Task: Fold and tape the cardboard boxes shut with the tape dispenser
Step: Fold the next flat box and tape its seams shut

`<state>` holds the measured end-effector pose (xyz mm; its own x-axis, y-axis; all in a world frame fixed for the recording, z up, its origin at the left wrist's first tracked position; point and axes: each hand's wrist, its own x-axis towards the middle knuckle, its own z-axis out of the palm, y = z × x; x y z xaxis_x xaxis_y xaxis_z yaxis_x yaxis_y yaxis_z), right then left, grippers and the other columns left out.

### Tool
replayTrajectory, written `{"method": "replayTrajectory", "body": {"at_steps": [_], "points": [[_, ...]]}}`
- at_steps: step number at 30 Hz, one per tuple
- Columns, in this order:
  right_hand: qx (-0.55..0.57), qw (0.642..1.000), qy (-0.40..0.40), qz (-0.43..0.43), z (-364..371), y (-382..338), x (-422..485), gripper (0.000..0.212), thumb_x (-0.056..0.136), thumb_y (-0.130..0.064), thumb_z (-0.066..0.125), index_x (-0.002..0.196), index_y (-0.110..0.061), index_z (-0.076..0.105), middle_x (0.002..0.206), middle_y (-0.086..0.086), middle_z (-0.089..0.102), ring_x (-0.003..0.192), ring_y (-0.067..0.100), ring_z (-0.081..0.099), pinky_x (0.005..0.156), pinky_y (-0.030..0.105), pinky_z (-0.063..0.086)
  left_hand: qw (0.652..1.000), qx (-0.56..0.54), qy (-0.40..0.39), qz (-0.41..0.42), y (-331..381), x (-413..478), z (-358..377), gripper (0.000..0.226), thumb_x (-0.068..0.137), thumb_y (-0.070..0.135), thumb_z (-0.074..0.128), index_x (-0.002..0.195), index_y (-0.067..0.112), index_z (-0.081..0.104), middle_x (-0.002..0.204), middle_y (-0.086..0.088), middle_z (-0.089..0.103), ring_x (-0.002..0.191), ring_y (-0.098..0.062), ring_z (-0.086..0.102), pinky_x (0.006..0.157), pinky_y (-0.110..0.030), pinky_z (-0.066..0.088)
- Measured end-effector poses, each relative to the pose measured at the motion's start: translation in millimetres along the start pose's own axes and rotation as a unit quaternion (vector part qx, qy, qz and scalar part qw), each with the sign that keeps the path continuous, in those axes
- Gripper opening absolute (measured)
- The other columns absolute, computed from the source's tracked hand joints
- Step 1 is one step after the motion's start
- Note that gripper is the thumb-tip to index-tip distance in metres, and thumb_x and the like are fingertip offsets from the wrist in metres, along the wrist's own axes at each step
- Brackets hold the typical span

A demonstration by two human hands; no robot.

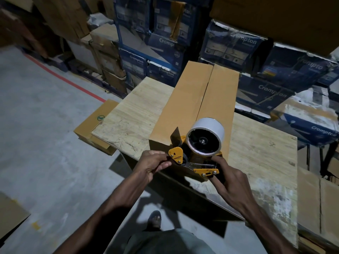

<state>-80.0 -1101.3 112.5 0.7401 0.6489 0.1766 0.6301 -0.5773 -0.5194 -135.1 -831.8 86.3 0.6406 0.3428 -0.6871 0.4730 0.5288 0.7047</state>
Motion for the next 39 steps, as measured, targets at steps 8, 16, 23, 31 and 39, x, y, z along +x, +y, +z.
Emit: {"method": "replayTrajectory", "body": {"at_steps": [8,16,23,31,39], "points": [[-0.087,0.995,0.008,-0.049,-14.7,19.3,26.7,0.064,0.078,-0.010,0.083,0.133,-0.031,0.060,0.083,-0.012,0.072,0.060,0.010,0.059,0.056,0.022,0.035,0.992,0.081,0.020,0.096,35.4,15.2,-35.0,0.018,0.081,0.004,0.083,0.091,-0.008,0.074,0.074,-0.020,0.075,0.049,-0.010,0.064,0.052,-0.016,0.055],[-0.096,0.992,0.025,-0.073,-30.2,44.4,41.5,0.050,0.084,-0.024,0.067,0.132,-0.033,0.056,0.083,-0.012,0.074,0.062,0.007,0.063,0.061,0.011,0.033,0.987,0.090,0.027,0.129,61.2,35.5,-58.1,0.022,0.079,0.013,0.087,0.091,-0.003,0.077,0.076,-0.016,0.077,0.054,-0.008,0.067,0.055,-0.014,0.055],[-0.124,0.986,0.018,-0.109,-13.2,43.5,50.0,0.071,0.075,-0.013,0.089,0.135,-0.030,0.055,0.096,-0.007,0.078,0.073,0.016,0.074,0.060,0.023,0.047,0.985,0.095,0.050,0.134,56.8,47.7,-63.8,0.023,0.078,0.017,0.090,0.087,0.000,0.078,0.074,-0.014,0.076,0.054,-0.009,0.065,0.056,-0.015,0.056],[-0.138,0.982,0.029,-0.129,-3.4,45.0,57.3,0.071,0.077,-0.017,0.089,0.138,-0.030,0.053,0.104,-0.005,0.078,0.078,0.017,0.075,0.059,0.027,0.055,0.984,0.099,0.058,0.139,53.1,58.6,-73.8,0.024,0.078,0.018,0.090,0.086,-0.001,0.078,0.073,-0.013,0.076,0.056,-0.012,0.063,0.058,-0.016,0.057],[-0.148,0.978,0.037,-0.139,3.2,44.0,61.2,0.071,0.076,-0.017,0.090,0.135,-0.029,0.054,0.102,-0.005,0.078,0.076,0.017,0.075,0.055,0.031,0.057,0.984,0.092,0.059,0.140,51.0,66.7,-77.4,0.026,0.078,0.017,0.090,0.090,-0.003,0.078,0.075,-0.015,0.076,0.058,-0.013,0.063,0.056,-0.016,0.056]]}}
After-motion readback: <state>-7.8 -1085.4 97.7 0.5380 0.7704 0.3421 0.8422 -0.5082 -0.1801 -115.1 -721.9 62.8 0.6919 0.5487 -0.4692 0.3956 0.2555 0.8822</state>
